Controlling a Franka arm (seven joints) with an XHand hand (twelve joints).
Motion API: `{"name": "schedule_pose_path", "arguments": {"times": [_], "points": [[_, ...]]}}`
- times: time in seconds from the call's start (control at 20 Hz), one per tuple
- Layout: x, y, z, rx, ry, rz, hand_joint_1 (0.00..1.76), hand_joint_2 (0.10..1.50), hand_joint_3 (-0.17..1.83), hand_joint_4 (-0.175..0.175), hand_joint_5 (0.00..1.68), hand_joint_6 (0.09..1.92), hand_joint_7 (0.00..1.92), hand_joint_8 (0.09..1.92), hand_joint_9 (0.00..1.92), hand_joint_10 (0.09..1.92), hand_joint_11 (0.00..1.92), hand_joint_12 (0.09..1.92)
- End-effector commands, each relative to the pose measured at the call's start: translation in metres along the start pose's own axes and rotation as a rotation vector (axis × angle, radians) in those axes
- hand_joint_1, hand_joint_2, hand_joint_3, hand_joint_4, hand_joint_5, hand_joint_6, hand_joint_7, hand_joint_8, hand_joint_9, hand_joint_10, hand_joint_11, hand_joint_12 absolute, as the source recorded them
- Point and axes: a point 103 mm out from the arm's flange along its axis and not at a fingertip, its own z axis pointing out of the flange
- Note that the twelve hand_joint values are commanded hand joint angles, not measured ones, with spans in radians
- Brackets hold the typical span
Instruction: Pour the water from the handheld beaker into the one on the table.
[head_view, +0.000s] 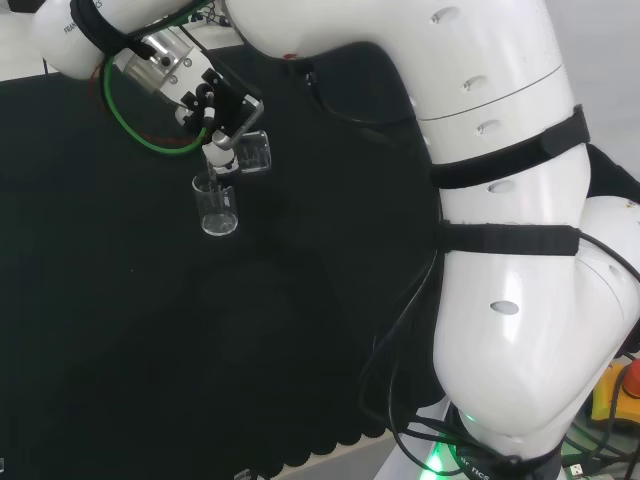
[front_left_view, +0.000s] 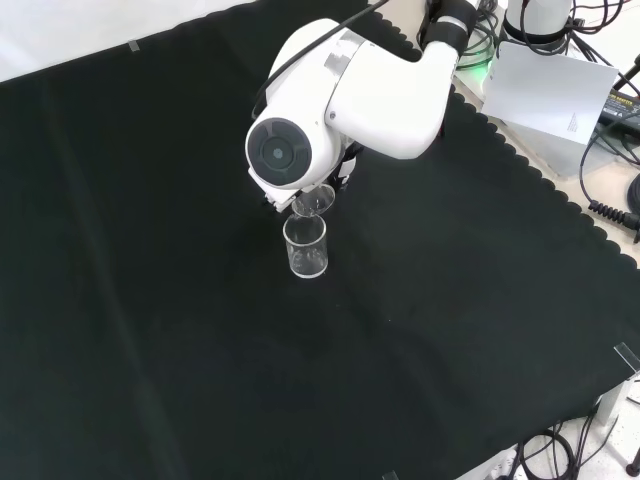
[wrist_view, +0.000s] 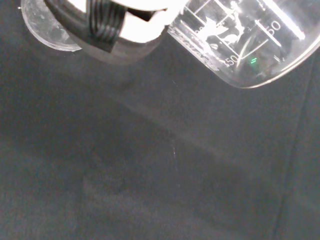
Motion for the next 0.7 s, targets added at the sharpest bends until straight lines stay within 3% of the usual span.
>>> {"name": "schedule_pose_path", "arguments": {"times": [0.05, 0.7], "points": [[0.0016, 0.0003, -0.0008, 0.012, -0.015, -0.002, 1.41, 1.07, -0.17, -0.153, 1.07, 0.86, 1.20, 0.80, 1.34, 0.49, 0.96, 0.92], [0.0037, 0.0025, -0.0056, 0.035, -0.035, 0.006, 1.41, 1.07, -0.17, -0.153, 1.07, 0.86, 1.20, 0.80, 1.35, 0.49, 0.96, 0.92]]}}
